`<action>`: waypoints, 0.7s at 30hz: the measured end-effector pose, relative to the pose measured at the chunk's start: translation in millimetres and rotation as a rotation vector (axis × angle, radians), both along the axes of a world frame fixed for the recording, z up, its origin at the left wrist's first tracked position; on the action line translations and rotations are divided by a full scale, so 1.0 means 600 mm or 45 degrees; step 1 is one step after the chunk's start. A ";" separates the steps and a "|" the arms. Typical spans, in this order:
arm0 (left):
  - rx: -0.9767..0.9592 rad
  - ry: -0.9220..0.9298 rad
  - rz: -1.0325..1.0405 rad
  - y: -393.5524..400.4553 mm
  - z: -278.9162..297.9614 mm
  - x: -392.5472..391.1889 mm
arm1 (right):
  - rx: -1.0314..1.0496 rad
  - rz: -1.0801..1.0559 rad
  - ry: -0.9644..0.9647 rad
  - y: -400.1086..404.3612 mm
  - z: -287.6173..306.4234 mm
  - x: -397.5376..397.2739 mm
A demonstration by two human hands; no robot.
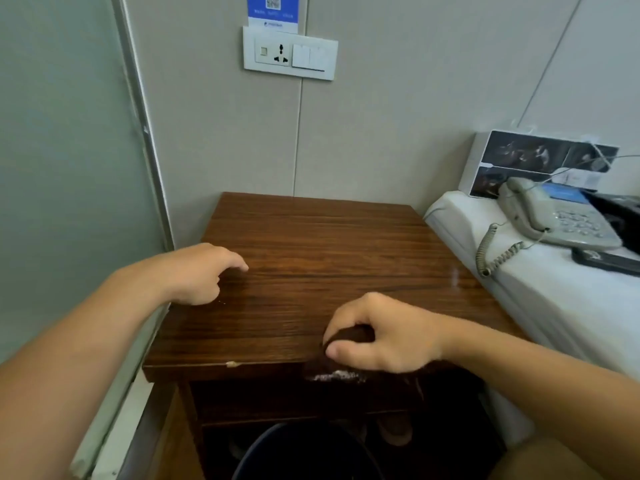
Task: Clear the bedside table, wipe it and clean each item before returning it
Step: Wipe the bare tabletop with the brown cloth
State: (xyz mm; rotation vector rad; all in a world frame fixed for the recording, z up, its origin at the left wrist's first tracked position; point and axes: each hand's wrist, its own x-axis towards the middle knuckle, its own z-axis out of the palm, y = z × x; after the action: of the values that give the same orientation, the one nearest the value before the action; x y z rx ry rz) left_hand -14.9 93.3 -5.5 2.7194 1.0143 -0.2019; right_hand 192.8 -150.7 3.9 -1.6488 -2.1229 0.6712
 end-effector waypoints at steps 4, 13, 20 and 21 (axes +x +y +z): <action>0.115 -0.035 0.063 0.011 0.015 -0.005 | 0.125 -0.464 0.010 0.008 0.025 0.056; 0.107 -0.077 0.148 0.022 0.011 -0.069 | -0.265 -0.482 0.815 0.169 0.033 0.011; 0.118 -0.067 0.214 0.033 0.005 -0.111 | 0.422 -0.625 0.708 0.329 0.009 -0.045; 0.125 -0.075 0.221 0.035 0.003 -0.115 | 0.421 -0.621 0.575 0.343 -0.002 -0.043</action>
State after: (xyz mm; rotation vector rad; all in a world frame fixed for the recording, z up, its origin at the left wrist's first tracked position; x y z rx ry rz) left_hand -84.2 114.3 -3.7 2.6856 1.2664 -0.0424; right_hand 166.8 55.1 2.8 -1.5604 -1.3616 0.4506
